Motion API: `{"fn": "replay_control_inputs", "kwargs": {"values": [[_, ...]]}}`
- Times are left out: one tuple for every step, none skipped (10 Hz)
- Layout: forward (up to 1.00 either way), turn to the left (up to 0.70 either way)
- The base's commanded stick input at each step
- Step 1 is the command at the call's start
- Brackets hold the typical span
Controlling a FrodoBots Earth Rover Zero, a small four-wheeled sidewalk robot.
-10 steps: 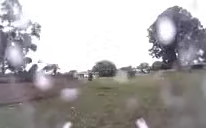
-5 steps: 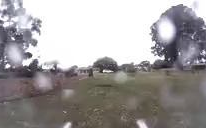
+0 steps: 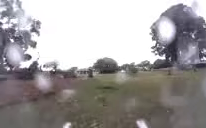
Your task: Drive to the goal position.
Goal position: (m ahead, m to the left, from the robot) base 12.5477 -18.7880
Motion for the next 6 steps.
{"fn": "replay_control_inputs", "kwargs": {"values": [[1.0,-0.37],[1.0,-0.33],[1.0,-0.23],[1.0,-0.11],[1.0,0.0],[1.0,0.01]]}}
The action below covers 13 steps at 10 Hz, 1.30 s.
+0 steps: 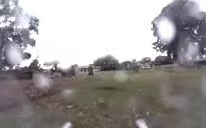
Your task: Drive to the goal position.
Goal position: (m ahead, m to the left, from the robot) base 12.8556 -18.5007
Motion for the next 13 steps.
{"fn": "replay_control_inputs", "kwargs": {"values": [[1.0,0.01],[1.0,0.01],[1.0,0.01],[1.0,0.01],[1.0,0.01],[1.0,0.01],[1.0,0.01],[1.0,0.01],[1.0,0.01],[1.0,0.01],[1.0,0.01],[1.0,0.01],[1.0,0.01]]}}
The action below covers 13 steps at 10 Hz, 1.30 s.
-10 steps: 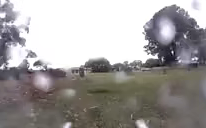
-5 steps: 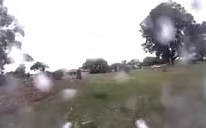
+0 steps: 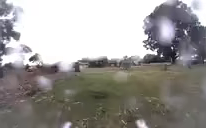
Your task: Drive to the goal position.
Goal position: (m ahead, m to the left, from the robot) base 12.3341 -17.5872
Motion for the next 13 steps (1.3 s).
{"fn": "replay_control_inputs", "kwargs": {"values": [[1.0,0.01],[1.0,0.01],[1.0,0.01],[1.0,0.01],[1.0,0.01],[1.0,0.01],[1.0,0.01],[1.0,0.01],[1.0,0.01],[1.0,0.01],[1.0,0.01],[1.0,0.01],[1.0,0.01]]}}
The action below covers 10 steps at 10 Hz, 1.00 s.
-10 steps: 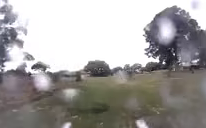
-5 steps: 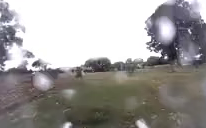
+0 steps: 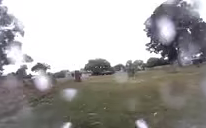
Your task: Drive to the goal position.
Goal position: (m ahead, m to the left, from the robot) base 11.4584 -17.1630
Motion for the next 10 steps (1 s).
{"fn": "replay_control_inputs", "kwargs": {"values": [[1.0,0.01],[1.0,0.01],[1.0,0.01],[1.0,0.01],[1.0,0.01],[1.0,0.01],[1.0,0.01],[1.0,0.01],[1.0,0.01],[1.0,0.01]]}}
